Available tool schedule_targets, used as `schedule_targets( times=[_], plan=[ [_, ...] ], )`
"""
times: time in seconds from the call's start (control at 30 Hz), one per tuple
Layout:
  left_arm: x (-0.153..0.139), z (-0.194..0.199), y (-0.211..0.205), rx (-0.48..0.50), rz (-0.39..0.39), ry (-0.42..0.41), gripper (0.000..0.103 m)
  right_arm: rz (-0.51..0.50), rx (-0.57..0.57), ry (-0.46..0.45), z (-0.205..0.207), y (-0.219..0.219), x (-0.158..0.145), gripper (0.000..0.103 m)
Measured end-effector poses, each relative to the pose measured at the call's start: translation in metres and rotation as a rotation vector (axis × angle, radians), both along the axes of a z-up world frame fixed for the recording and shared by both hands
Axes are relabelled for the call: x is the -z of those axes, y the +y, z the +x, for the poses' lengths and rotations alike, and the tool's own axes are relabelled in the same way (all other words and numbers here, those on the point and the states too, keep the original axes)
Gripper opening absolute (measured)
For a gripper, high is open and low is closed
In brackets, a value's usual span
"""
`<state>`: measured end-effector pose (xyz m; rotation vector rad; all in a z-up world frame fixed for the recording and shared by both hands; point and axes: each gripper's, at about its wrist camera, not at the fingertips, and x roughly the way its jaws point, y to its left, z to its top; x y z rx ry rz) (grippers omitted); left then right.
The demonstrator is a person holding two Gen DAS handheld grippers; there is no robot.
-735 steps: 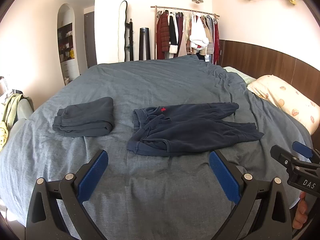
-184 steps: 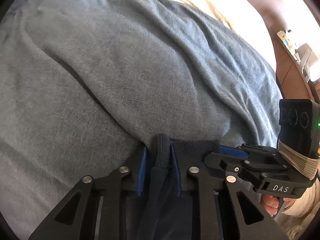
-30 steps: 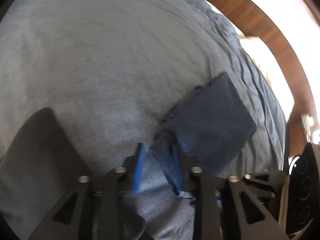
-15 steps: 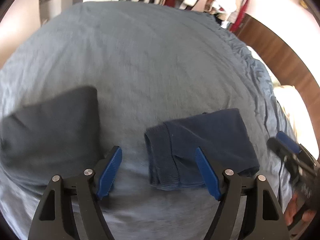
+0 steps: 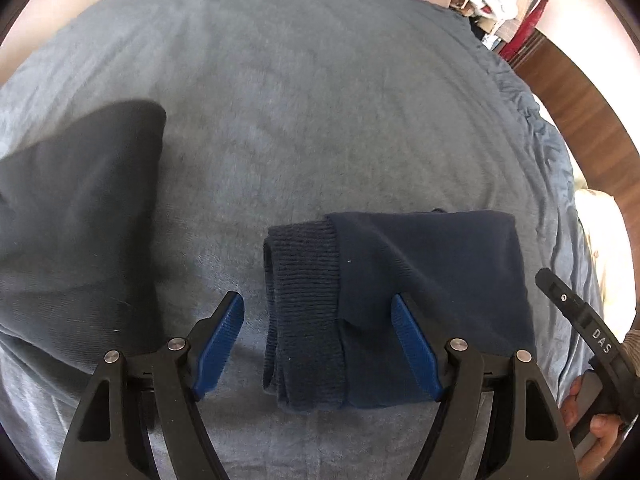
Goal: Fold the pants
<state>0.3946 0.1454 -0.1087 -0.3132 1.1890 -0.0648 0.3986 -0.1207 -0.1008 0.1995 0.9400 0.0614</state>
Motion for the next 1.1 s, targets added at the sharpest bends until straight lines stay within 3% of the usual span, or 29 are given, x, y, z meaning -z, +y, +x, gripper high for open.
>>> schedule_targets(
  times=[0.43, 1.1],
  plan=[
    [0.018, 0.01, -0.003, 0.069, 0.008, 0.017, 0.077, -0.027, -0.051, 0.038, 0.02, -0.001, 0.027, 0.064],
    [0.053, 0.025, 0.012, 0.069, -0.16, 0.034, 0.078, 0.031, -0.054, 0.149, 0.032, 0.005, 0.071, 0.063]
  ],
)
